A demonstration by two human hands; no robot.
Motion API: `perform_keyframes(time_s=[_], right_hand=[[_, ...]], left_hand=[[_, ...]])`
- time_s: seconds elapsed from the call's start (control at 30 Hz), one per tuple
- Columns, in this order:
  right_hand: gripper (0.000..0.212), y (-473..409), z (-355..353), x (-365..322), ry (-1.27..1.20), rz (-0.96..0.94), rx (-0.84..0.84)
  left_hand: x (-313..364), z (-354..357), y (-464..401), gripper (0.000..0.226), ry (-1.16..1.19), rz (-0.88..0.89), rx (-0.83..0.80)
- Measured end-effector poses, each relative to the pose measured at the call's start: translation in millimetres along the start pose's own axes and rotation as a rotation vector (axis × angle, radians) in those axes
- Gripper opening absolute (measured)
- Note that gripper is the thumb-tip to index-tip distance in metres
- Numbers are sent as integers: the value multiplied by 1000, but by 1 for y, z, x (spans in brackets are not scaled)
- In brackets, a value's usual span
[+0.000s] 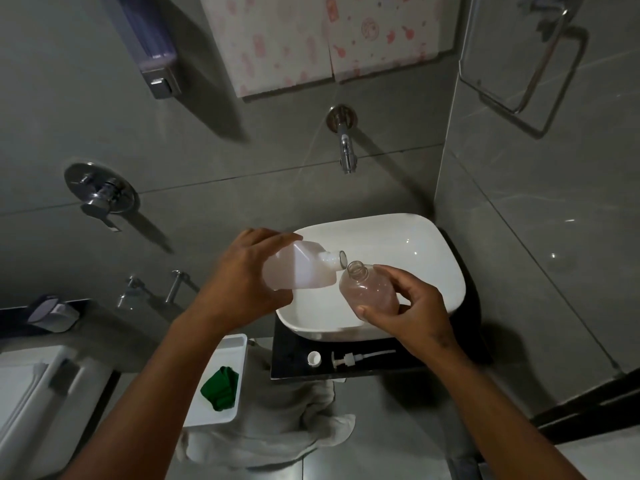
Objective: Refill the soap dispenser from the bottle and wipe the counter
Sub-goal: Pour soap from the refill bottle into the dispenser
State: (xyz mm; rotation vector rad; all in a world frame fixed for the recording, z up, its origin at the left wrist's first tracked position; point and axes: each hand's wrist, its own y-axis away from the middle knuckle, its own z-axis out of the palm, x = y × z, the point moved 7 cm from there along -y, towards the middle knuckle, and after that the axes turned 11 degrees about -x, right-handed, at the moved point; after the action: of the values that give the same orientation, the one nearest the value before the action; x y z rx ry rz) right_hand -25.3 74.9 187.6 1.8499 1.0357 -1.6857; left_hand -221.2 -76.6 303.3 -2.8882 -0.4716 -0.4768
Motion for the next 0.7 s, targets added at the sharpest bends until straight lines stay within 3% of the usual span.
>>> perform_keyframes(time_s=[0.7], right_hand=[[71, -5, 6, 7, -15, 17, -5]], left_hand=[[9, -10, -8, 88, -102, -12, -81]])
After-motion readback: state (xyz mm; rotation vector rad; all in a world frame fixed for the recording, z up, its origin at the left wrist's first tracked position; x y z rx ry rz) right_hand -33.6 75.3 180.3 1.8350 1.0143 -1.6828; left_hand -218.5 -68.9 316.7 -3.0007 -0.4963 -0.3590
